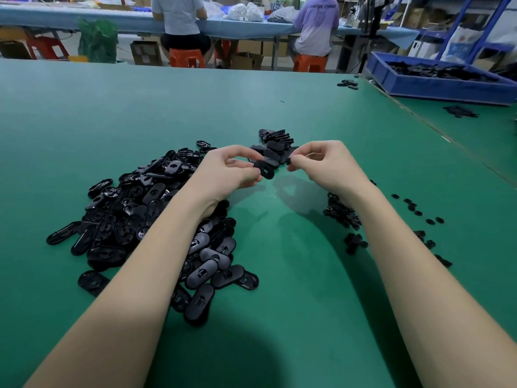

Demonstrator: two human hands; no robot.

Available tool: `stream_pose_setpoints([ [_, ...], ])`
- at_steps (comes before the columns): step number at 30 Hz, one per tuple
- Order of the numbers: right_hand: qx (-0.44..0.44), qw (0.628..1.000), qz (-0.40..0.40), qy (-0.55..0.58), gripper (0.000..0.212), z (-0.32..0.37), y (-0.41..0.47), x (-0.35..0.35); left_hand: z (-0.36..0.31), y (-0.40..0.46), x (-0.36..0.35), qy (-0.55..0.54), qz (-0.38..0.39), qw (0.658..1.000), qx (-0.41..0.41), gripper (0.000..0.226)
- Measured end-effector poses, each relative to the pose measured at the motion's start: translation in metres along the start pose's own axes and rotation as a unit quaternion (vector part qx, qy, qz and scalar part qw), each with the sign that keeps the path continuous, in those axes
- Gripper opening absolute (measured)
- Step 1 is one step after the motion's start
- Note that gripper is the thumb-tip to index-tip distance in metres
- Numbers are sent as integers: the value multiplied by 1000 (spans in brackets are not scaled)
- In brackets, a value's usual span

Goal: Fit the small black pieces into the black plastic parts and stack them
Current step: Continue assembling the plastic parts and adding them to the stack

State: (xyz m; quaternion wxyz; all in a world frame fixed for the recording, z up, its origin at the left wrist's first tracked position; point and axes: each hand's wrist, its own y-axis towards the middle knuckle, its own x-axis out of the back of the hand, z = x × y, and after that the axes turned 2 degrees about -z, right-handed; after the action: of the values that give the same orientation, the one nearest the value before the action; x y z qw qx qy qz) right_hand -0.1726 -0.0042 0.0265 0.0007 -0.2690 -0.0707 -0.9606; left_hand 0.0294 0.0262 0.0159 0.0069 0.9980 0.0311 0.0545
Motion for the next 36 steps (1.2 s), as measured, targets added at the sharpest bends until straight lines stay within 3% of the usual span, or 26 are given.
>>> stream_pose_setpoints([
  [5, -1, 998, 10, 57, 5, 4, -3, -14, 0, 0, 0, -39, 6, 999, 8, 25],
  [21, 3, 999, -2, 43, 6, 2, -5, -22, 0, 0, -4, -34, 9, 999, 11, 23],
  [30, -30, 998, 34, 51, 10, 2, -6, -18, -1, -4, -10, 4, 12, 1000, 2, 23],
  [36, -64, 987, 78, 124, 16, 4, -7, -13, 0, -4, -7, 27, 50, 998, -4, 24],
])
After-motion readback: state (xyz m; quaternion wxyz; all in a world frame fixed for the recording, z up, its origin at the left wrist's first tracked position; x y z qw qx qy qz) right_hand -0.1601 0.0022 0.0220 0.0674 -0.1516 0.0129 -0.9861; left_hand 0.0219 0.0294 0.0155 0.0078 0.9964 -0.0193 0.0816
